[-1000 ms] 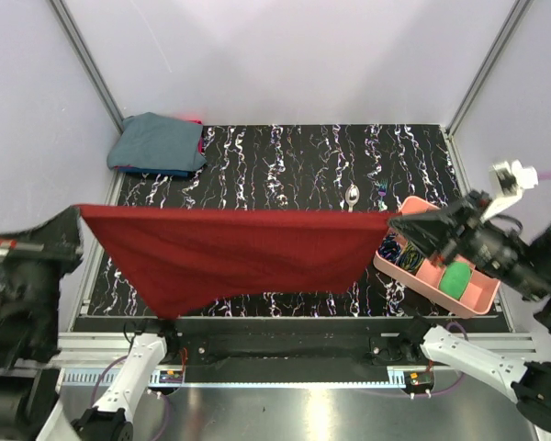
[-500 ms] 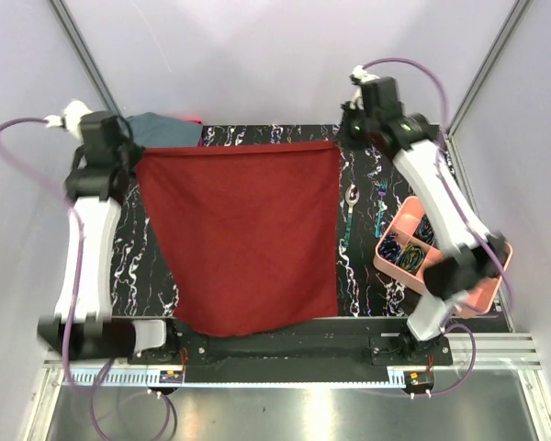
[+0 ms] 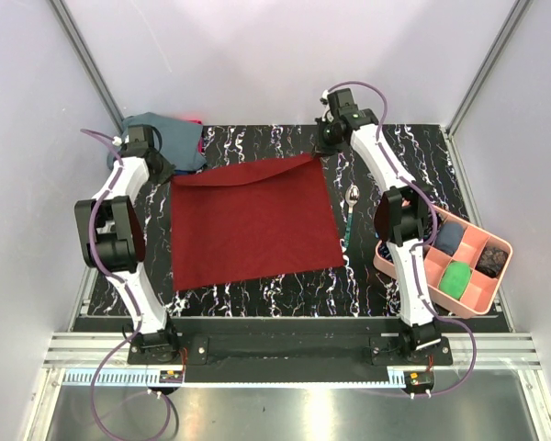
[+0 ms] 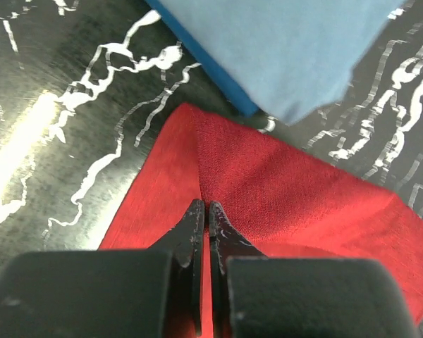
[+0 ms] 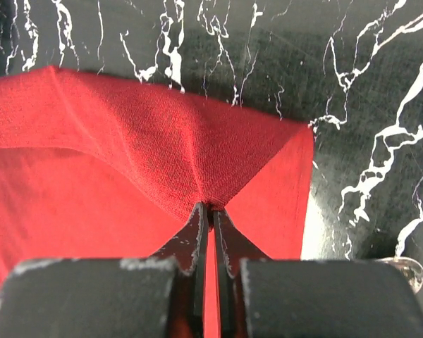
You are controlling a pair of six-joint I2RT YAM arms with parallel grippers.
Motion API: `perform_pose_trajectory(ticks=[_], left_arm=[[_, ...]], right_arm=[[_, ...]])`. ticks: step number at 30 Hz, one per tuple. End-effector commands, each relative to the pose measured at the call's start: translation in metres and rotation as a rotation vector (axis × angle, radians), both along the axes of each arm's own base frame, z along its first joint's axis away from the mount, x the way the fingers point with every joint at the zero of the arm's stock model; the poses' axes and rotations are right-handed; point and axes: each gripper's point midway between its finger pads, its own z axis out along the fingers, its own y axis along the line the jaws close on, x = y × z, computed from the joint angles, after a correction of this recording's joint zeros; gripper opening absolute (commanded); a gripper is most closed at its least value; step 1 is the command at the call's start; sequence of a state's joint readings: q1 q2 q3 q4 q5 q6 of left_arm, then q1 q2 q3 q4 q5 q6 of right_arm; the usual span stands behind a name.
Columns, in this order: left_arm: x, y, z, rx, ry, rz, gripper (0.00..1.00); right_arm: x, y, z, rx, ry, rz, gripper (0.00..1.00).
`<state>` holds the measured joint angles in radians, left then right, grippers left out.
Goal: Fold the napkin into a case and place the utensils inside
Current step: Fold and flatten the napkin at the center of the board.
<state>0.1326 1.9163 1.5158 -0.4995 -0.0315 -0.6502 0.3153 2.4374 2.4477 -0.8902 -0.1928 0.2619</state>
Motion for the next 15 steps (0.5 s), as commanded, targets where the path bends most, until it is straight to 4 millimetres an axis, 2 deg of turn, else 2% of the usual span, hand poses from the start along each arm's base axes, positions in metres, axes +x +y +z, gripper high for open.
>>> perform_pose_trajectory(ticks=[1, 2, 3, 4, 5, 6, 7, 9, 10, 12, 13, 15], left_arm=[[0.000, -0.006, 0.045, -0.018, -0.105, -0.013, 0.00], [-0.011, -0.003, 0.048, -0.005, -0.089, 0.009, 0.00], [-0.029, -0.005, 0.041, -0.021, -0.031, 0.028, 0.00], [-0.047, -0.007, 0.028, -0.031, 0.027, 0.039, 0.00], [-0.060, -0.007, 0.033, -0.030, 0.035, 0.047, 0.00], [-0.077, -0.011, 0.026, -0.043, 0.083, 0.052, 0.00], [-0.096, -0.013, 0.023, -0.044, 0.113, 0.050, 0.00], [-0.122, -0.019, 0.017, -0.064, 0.161, 0.050, 0.00], [-0.139, -0.024, 0.013, -0.080, 0.171, 0.039, 0.00], [-0.161, -0.030, 0.008, -0.096, 0.202, 0.032, 0.00], [-0.178, -0.031, 0.004, -0.095, 0.214, 0.042, 0.00], [-0.194, -0.033, -0.001, -0.098, 0.224, 0.046, 0.00]], right_arm=[[-0.017, 0.000, 0.034, 0.070, 0.007, 0.028, 0.00], [-0.026, 0.000, 0.033, 0.079, 0.037, 0.031, 0.00], [-0.035, 0.000, 0.032, 0.090, 0.066, 0.015, 0.00], [-0.052, -0.006, 0.029, 0.086, 0.110, -0.007, 0.00], [-0.061, -0.008, 0.028, 0.089, 0.132, -0.021, 0.00], [-0.071, -0.006, 0.028, 0.113, 0.159, -0.034, 0.00], [-0.094, -0.012, 0.021, 0.109, 0.203, -0.044, 0.00], [-0.112, -0.018, 0.018, 0.110, 0.219, -0.058, 0.00], [-0.130, -0.026, 0.012, 0.098, 0.234, -0.069, 0.00], [-0.148, -0.031, 0.007, 0.093, 0.246, -0.069, 0.00], [-0.164, -0.037, 0.002, 0.082, 0.263, -0.072, 0.00], [-0.178, -0.040, -0.002, 0.082, 0.276, -0.065, 0.00]])
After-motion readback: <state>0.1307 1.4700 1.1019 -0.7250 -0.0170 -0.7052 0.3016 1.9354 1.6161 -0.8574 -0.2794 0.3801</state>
